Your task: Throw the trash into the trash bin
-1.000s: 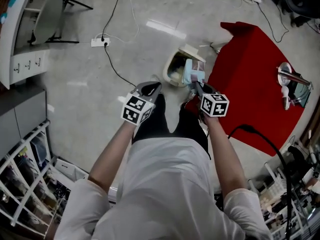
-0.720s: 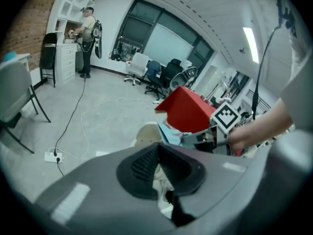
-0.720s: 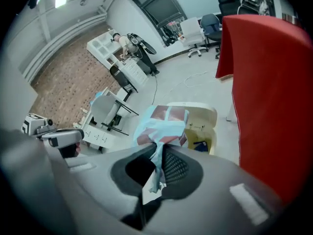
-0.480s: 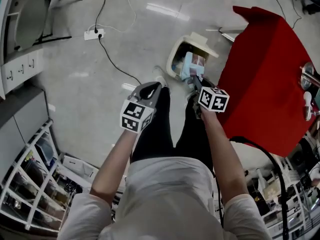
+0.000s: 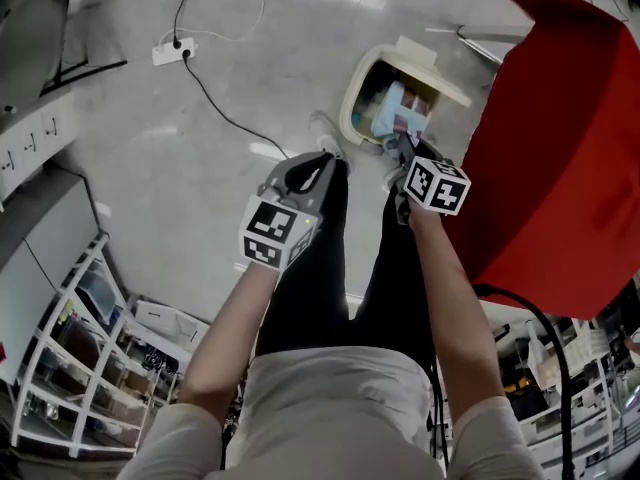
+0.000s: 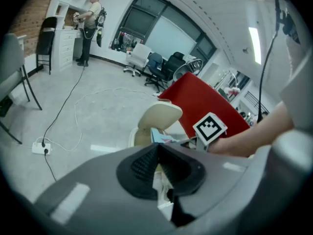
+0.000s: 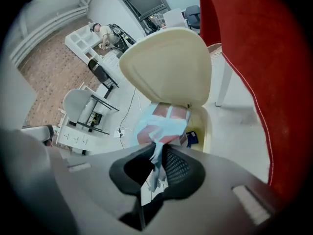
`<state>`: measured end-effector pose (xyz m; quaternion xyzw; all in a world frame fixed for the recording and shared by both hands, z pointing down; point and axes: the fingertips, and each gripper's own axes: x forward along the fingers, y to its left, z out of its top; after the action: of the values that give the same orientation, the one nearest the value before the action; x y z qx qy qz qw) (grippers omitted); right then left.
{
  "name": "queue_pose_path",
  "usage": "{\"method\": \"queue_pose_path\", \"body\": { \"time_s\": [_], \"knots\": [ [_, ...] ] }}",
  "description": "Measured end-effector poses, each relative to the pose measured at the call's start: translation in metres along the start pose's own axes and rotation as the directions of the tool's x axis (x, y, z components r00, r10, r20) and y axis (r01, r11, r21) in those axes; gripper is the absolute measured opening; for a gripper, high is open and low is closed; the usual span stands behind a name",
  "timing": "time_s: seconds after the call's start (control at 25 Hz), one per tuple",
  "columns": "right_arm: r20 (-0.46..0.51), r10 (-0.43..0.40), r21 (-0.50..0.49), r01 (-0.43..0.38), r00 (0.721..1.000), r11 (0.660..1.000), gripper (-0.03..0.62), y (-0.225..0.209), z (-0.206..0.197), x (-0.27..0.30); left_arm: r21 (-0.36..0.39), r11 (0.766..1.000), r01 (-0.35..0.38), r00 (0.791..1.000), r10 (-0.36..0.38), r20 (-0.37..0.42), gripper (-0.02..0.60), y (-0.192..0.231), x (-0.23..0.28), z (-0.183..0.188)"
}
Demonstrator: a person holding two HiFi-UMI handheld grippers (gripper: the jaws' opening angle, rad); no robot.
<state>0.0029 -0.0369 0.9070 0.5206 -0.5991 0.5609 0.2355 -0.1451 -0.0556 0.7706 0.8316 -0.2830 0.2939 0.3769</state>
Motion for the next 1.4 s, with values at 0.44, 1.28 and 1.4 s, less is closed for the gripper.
{"method": "queue_pose_path", "body": {
  "time_s": [0.44, 1.28, 1.4],
  "knots": [
    [-0.007, 0.002, -0.005, -0.002, 1.0, 1.0, 0.179, 0.004, -0.003, -0.011, 0.016, 1.0, 0.022, 0.999, -0.021, -0.033, 0.005, -0.012, -0.009, -0.011],
    [0.146, 0.189, -0.293, -0.14, 0.971, 0.946, 0.083, 0.098, 0.04, -0.259, 0.147, 0.988, 0.04, 0.999, -0.043, 0.022, 0.005, -0.116, -0.128, 0.092],
    [0.178, 0.196, -0.311, -0.134, 0.964, 0.941, 0.055, 0.103, 0.042, -0.289, 0.16, 0.986, 0.057, 0.998, -0.062, 0.028, 0.005, -0.136, -0.144, 0.096]
  ]
}}
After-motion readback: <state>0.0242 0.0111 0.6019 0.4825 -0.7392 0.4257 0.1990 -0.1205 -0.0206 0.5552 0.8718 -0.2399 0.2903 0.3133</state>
